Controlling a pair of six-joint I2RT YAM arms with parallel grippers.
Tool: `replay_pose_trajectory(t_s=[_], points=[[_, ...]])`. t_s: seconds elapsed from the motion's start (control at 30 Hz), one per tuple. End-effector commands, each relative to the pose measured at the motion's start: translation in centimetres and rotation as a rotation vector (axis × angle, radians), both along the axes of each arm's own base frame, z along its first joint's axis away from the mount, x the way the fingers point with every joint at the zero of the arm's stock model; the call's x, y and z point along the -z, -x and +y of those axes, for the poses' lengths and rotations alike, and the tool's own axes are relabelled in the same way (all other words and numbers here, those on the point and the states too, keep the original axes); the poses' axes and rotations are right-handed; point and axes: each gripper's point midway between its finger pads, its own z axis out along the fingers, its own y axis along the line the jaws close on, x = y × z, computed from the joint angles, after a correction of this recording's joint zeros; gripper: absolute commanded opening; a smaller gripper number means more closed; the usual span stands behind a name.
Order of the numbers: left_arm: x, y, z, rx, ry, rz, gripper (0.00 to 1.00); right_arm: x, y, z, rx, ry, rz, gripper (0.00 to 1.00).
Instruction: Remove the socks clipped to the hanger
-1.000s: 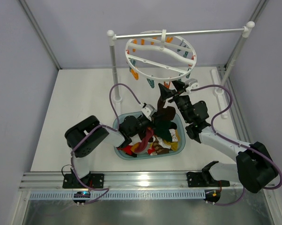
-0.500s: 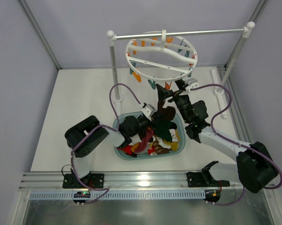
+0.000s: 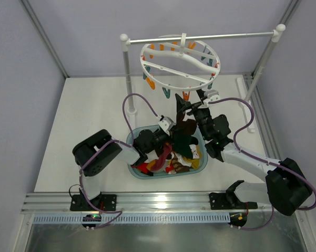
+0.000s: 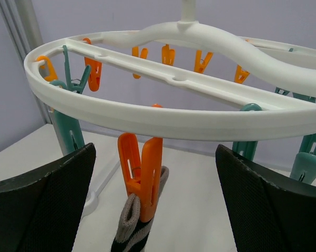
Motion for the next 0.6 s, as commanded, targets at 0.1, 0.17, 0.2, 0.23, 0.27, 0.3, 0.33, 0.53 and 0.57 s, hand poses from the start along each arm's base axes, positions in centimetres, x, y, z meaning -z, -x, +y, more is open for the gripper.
replay_pose_trajectory(t_s=[0.1,0.17,0.2,0.23,0.27,0.3,0.33,0.53,0.57], points=[[-4.1,-0.3,-0.3,0.001,0.124,-0.086,0.00,-2.8,1.6,-0.9,0.117,0.013,-0.102,0.94],[-3.9,-0.4,-0.3,-0.001,0.124,-0.080,0.00,-2.8,2.4,-0.6,0.129,0.035,-0.111,0.95],[-4.1,-0.4,-0.3,0.000,0.130,-0.081,0.00,-2.9,2.6,-0.5,0.130,0.044,-0.111,0.95],[-4.1,-0.3,-0.2,0.000,0.132,-0.081,0.00,-3.1,3.0,0.0,0.122,0.051,-0.113,0.95],[-4.2,-0.2,-0.1,0.000,0.135,-0.082,0.00,-3.1,3.0,0.2,0.125,0.060,-0.111,0.95],[-4.3,-0.2,-0.1,0.001,0.139,-0.085,0.00,-3.1,3.0,0.2,0.143,0.080,-0.105,0.95],[-4.3,-0.1,0.1,0.001,0.139,-0.085,0.00,-3.0,2.7,0.4,0.157,0.091,-0.096,0.95],[-4.4,0.4,0.5,0.006,0.140,-0.089,0.00,-2.6,1.9,1.3,0.298,0.164,-0.063,0.95],[-4.4,0.4,0.5,0.006,0.140,-0.088,0.00,-2.6,1.7,1.2,0.321,0.169,-0.056,0.95]])
